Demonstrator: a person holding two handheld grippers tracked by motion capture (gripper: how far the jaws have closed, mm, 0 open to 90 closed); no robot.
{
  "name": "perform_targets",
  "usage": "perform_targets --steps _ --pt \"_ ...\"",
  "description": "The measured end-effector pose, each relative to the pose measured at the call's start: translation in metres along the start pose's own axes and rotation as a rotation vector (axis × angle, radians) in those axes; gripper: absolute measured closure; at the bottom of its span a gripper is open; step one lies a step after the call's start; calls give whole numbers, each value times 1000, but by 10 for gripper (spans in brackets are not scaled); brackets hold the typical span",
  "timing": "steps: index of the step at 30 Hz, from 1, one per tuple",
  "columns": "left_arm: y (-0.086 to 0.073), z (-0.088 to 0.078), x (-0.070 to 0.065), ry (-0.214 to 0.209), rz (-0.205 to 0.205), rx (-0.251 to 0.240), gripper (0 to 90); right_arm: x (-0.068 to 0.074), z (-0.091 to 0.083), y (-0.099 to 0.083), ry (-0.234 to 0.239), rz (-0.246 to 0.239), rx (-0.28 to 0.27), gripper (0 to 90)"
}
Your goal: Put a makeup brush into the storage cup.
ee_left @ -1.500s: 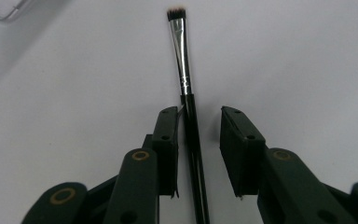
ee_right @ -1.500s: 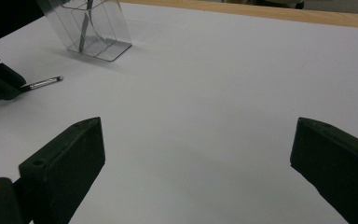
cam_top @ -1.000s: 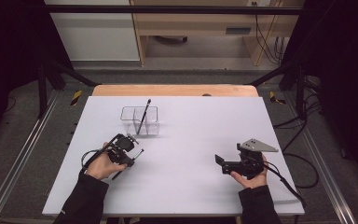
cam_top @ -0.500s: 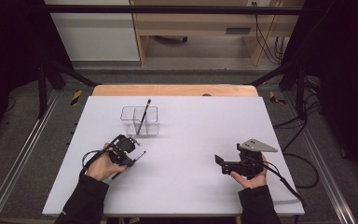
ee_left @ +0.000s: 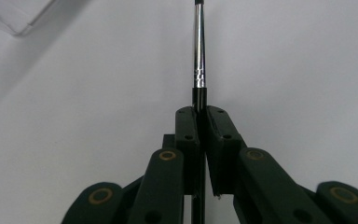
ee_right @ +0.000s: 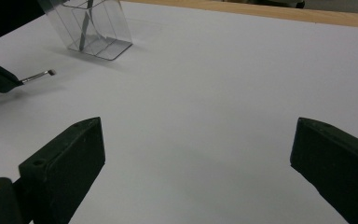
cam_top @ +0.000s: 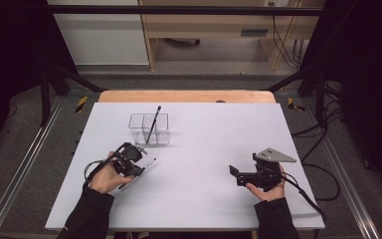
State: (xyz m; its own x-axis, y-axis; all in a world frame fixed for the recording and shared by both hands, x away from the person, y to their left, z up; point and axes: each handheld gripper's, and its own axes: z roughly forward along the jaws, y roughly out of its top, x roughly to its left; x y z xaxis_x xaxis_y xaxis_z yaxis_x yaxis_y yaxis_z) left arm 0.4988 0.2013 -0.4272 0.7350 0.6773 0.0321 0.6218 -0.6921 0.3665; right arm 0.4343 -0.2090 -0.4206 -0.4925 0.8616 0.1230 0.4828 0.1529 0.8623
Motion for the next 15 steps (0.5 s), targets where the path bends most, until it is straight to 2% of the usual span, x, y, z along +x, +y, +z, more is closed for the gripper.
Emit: perform_targets --steps 3,9,15 --pt "-1 -9 0 -2 -5 -57 830 0 0 0 0 -2 1 35" --pt "-1 -20 -3 19 -11 -146 830 0 0 0 0 0 0 35" --pt "-2 -27 -6 18 -24 -204 830 0 0 0 1 0 1 35"
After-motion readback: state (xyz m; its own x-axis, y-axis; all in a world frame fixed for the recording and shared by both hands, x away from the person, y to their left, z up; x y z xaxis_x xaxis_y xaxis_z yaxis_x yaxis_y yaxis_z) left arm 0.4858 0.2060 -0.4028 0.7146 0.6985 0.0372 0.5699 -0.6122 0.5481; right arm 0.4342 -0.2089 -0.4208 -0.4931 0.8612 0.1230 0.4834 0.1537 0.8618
